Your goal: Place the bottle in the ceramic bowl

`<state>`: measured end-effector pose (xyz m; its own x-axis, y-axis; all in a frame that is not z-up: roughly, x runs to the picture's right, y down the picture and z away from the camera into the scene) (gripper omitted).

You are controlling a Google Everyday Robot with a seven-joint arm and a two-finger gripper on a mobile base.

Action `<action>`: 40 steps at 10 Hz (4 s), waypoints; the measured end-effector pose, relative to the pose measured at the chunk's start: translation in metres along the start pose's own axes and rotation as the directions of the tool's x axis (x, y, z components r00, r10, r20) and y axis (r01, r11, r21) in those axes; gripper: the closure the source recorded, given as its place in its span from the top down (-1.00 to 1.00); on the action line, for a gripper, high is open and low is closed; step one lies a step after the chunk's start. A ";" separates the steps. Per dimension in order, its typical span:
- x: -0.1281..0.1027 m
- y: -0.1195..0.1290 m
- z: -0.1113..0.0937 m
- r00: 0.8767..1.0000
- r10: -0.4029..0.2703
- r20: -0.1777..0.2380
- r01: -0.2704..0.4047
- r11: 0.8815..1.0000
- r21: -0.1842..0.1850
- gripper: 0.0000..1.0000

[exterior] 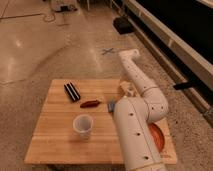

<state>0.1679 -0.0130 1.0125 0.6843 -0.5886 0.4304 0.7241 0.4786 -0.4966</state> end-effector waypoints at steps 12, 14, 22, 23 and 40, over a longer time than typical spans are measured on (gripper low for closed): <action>-0.004 0.031 0.001 0.999 0.001 0.038 0.000 1.000 -0.017 0.07; -0.008 0.036 -0.006 0.999 0.003 0.045 -0.002 1.000 -0.019 -0.26; -0.039 0.059 -0.022 0.998 -0.060 0.031 0.061 0.998 -0.012 0.23; -0.039 0.056 -0.025 0.997 -0.067 0.027 0.067 0.998 -0.007 0.20; -0.143 0.176 -0.100 0.995 -0.092 0.028 0.092 0.996 -0.003 -0.76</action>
<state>0.1890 0.0904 0.7877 0.6170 -0.6113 0.4955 0.7837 0.4202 -0.4575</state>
